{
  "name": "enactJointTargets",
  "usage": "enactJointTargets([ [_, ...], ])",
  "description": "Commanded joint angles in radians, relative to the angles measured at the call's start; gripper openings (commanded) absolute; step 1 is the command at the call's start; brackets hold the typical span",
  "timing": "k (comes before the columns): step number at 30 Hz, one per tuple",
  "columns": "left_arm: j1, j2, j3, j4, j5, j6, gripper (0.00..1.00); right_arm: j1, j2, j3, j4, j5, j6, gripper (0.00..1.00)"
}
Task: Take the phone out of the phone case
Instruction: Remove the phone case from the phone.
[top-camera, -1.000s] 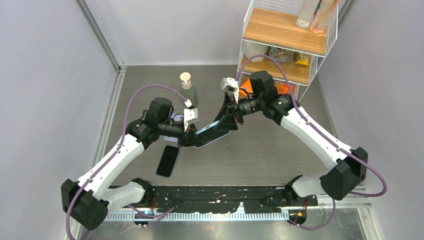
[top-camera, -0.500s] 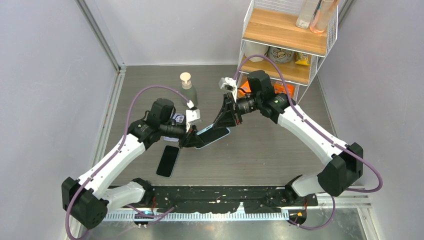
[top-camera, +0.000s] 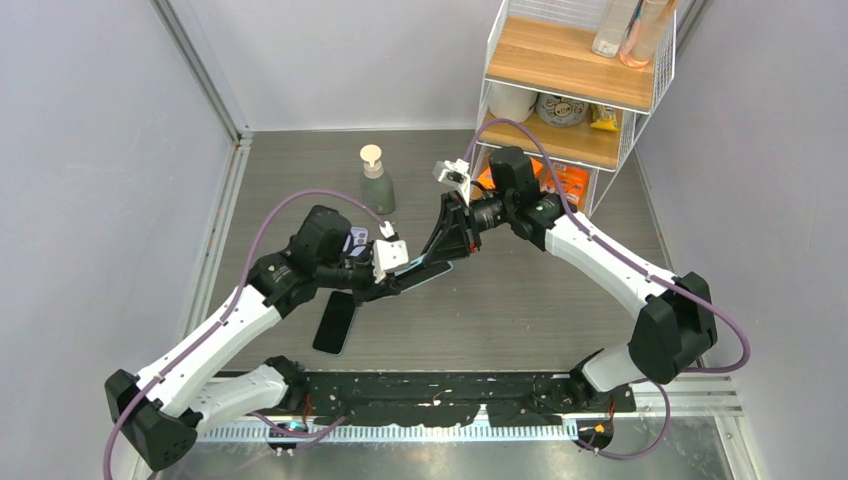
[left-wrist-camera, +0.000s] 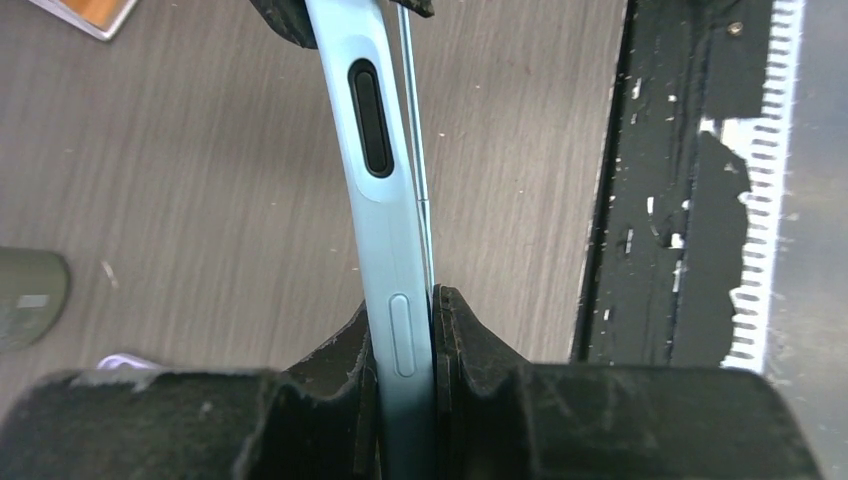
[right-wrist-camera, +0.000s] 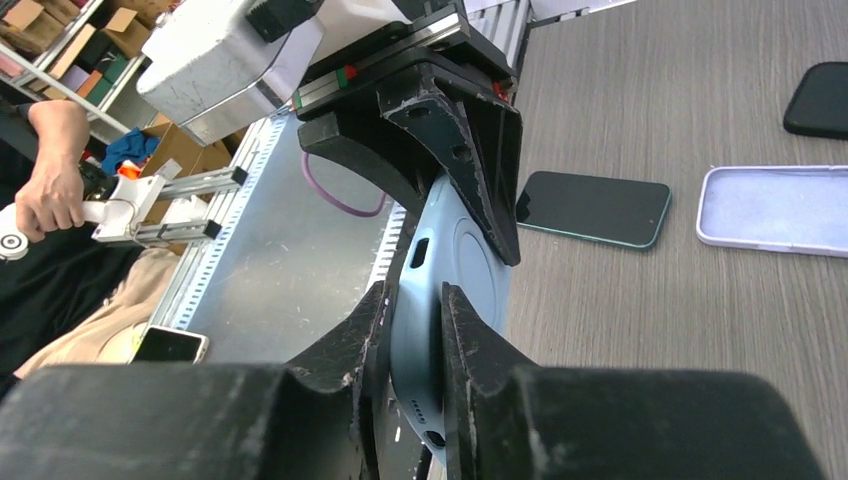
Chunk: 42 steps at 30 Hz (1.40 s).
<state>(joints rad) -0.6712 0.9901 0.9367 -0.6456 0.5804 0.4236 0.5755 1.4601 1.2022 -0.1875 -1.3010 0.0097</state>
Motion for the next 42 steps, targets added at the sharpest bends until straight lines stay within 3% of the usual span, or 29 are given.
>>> enactJointTargets([
  [1,-0.088,-0.045,0.014,0.061,-0.061,0.232,0.00,0.013,0.010,-0.007,0.123,-0.088,0.193,0.05],
  [13,-0.168,-0.019,0.030,0.057,-0.179,0.280,0.00,0.018,0.030,-0.027,0.162,-0.092,0.239,0.05],
  [34,-0.179,-0.048,0.012,0.070,-0.237,0.300,0.00,0.018,0.105,-0.019,0.141,-0.052,0.237,0.05],
  [42,-0.183,-0.067,-0.006,0.066,-0.245,0.316,0.00,0.015,0.134,0.094,-0.158,0.080,0.022,0.09],
])
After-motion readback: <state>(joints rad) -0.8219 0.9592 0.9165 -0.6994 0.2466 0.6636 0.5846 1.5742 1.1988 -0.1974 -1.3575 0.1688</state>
